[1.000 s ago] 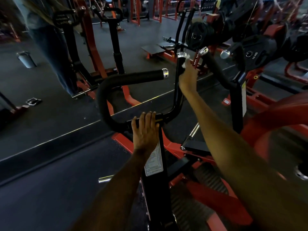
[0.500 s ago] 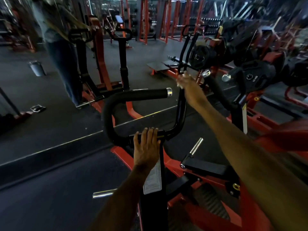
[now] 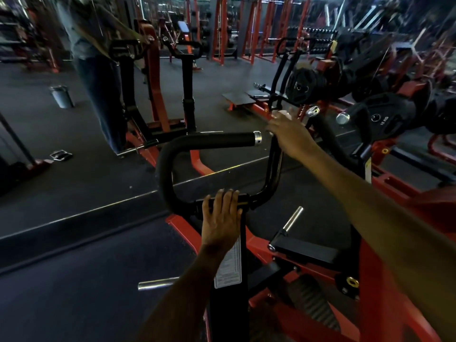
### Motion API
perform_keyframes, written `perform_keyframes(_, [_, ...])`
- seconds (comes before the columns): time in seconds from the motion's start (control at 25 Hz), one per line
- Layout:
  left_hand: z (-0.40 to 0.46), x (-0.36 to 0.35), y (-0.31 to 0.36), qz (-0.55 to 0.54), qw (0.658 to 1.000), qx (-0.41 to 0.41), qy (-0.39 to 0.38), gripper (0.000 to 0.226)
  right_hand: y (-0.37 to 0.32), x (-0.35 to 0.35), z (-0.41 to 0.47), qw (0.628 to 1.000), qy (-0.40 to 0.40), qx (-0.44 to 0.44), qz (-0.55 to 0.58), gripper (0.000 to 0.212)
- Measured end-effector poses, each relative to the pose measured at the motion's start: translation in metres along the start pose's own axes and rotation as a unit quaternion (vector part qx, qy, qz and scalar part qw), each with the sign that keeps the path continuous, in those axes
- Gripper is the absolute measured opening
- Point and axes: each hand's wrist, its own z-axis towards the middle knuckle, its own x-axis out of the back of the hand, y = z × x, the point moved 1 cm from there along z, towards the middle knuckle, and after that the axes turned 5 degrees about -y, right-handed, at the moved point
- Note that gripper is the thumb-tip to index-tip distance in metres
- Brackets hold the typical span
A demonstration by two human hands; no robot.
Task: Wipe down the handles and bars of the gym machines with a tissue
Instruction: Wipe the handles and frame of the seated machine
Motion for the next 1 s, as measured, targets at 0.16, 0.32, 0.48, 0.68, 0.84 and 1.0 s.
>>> perform_keyframes(0.16, [0.000,0.000,-0.001,0.001,1.000,-0.004,-0.007,0.046,-0.014,-0.007,-0.005,0.997,-0.069,0.020,-0.026,0.028])
perform_keyframes(0.32, [-0.002,-0.001,-0.001,-0.013,1.000,-0.001,-0.021,0.051,-0.058,-0.036,-0.065,0.979,-0.032,0.181,0.094,0.020])
perform_keyframes(0.48, [-0.001,0.000,-0.001,-0.013,1.000,-0.006,-0.020,0.049,-0.059,-0.043,-0.105,0.935,0.082,0.035,0.344,0.026])
perform_keyframes(0.68, [0.000,-0.002,-0.002,-0.010,1.000,-0.011,0.010,0.043,0.005,-0.033,-0.014,0.537,0.200,-0.409,0.710,0.015])
perform_keyframes(0.84, [0.000,-0.005,-0.002,-0.005,1.000,-0.014,0.020,0.045,-0.014,-0.040,-0.009,0.503,0.052,-0.347,0.790,0.028])
perform_keyframes(1.0, [-0.002,-0.003,0.000,0.001,1.000,-0.015,0.016,0.045,-0.075,-0.080,-0.075,0.391,0.133,-0.347,0.842,0.022])
